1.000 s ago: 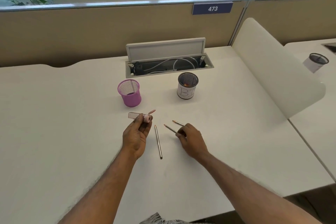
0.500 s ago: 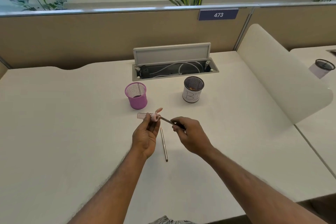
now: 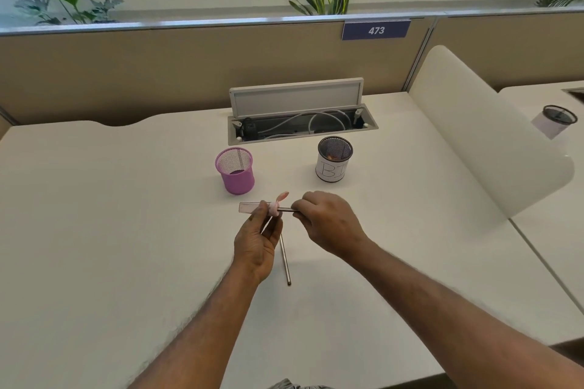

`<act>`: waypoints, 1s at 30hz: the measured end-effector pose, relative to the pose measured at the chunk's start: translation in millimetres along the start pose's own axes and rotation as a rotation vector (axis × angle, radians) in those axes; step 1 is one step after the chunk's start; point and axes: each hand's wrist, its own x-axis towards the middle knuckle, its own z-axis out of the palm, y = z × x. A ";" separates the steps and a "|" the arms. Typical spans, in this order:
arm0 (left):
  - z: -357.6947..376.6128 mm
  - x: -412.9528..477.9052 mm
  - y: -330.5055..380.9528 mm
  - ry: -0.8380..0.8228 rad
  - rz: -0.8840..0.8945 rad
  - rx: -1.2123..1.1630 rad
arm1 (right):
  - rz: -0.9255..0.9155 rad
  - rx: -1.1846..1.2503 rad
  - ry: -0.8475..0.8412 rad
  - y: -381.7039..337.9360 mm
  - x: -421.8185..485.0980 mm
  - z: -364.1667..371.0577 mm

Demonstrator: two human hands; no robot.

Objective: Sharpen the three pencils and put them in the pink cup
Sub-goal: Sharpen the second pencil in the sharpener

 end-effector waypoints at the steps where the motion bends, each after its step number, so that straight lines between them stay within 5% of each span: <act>1: 1.0 0.3 -0.5 0.003 0.007 -0.008 | -0.013 0.001 0.004 0.5 1.1 0.4; 8: 1.4 4.8 -0.5 -0.031 0.046 -0.009 | 0.055 0.114 -0.105 4.6 4.2 2.3; 14: -2.7 7.3 5.2 -0.146 0.063 0.035 | 0.919 1.178 -0.523 9.4 17.9 -4.1; 16: -3.6 6.6 5.6 -0.151 0.063 0.054 | 0.957 1.268 -0.627 14.5 17.9 -8.0; 19: 0.0 6.4 5.8 -0.124 0.077 0.065 | 0.773 1.089 -0.522 11.3 15.9 -5.9; 26: 5.9 5.5 1.0 -0.007 0.081 0.078 | -0.043 -0.108 0.100 7.4 -4.5 12.3; 30: 6.4 4.6 0.0 -0.020 0.066 0.075 | -0.067 -0.141 0.135 8.6 -8.1 15.0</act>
